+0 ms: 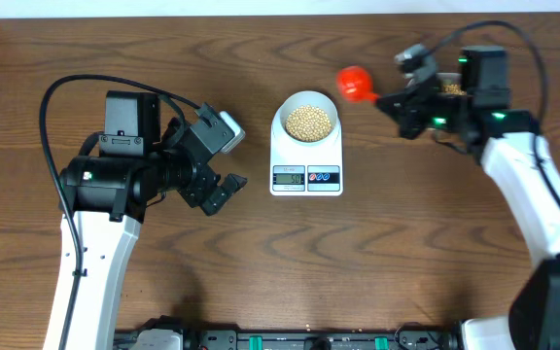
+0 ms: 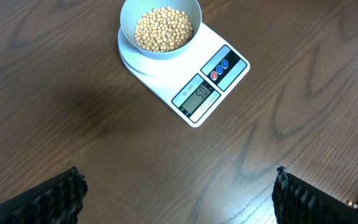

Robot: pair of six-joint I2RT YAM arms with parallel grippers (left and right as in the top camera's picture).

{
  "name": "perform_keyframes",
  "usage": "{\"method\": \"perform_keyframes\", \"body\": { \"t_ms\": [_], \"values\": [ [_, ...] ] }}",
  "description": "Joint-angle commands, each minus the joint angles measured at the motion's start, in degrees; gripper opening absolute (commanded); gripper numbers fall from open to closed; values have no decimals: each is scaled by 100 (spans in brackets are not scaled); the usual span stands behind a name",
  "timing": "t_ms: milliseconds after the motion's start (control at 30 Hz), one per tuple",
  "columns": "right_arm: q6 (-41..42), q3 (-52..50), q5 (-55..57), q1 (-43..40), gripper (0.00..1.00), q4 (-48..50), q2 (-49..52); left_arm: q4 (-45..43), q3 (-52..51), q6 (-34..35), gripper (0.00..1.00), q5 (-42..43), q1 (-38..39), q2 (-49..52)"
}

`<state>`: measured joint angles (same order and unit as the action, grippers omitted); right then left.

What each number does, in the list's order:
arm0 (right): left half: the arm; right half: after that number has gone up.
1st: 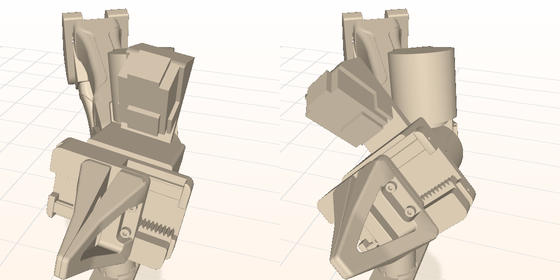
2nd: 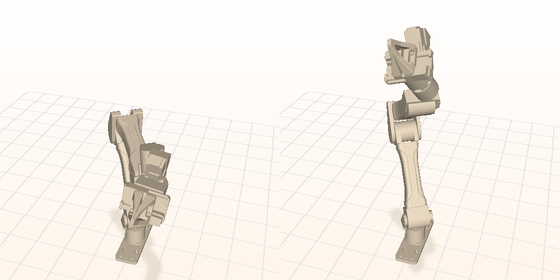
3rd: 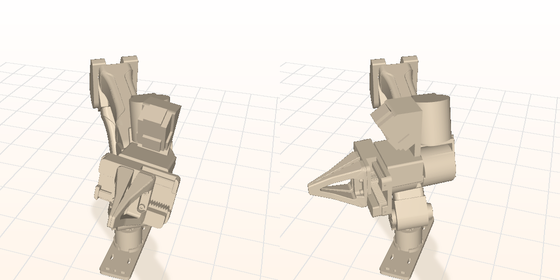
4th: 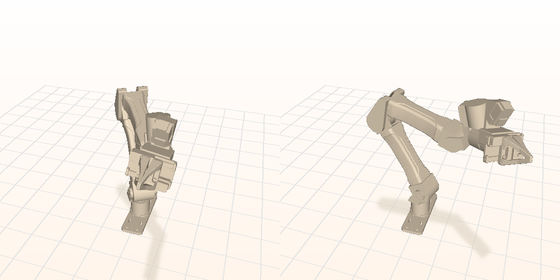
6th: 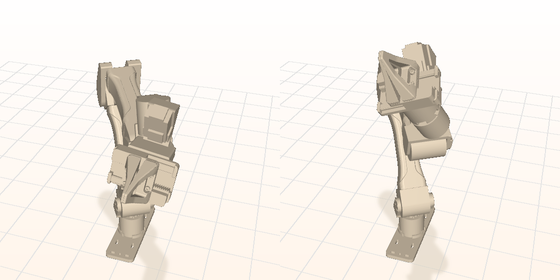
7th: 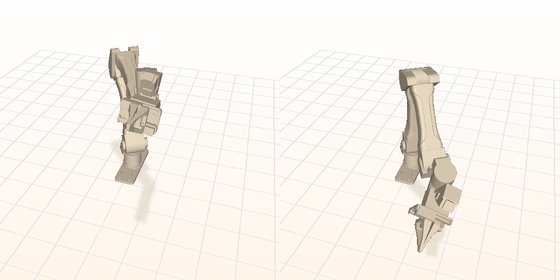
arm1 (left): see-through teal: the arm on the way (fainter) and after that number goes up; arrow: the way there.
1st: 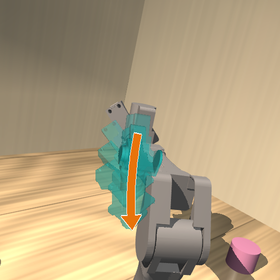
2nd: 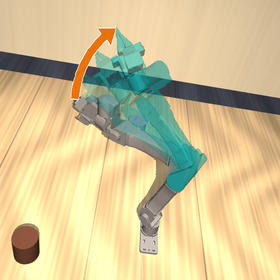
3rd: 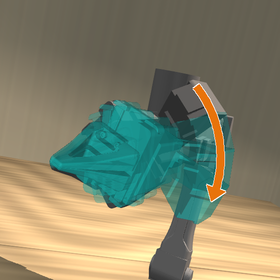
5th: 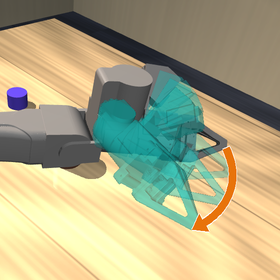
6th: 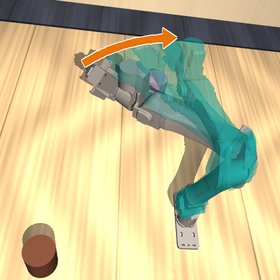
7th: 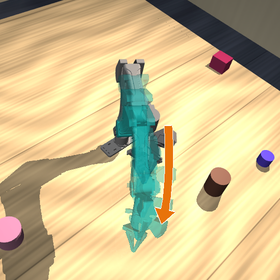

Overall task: Scoop item into bowl and weigh 50g on scale
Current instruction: 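Move the empty scoop right with the right gripper over the soybean tub, then carry the scoop down and right, lowering it to the table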

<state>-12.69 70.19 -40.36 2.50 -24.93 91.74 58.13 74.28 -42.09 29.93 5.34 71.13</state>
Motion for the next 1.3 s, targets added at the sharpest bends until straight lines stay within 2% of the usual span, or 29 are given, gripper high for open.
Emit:
{"method": "perform_keyframes", "body": {
  "t_ms": [0,133,300,933,1267],
  "values": [
    [-337,103,708,-413,1,-286,-400,13,96,-52,98,94,-24,-42],
    [-938,103,2291,-739,1,-710,-592,11,96,-52,98,92,-24,-42],
    [-1488,98,3783,-684,1,-892,-546,11,96,-52,98,92,-24,-42],
    [-1486,98,4636,-678,3,-654,-549,11,96,-52,98,94,-24,-42],
    [-1482,101,4597,-240,7,-479,-549,11,96,-52,98,92,-24,-42]
  ]
}}
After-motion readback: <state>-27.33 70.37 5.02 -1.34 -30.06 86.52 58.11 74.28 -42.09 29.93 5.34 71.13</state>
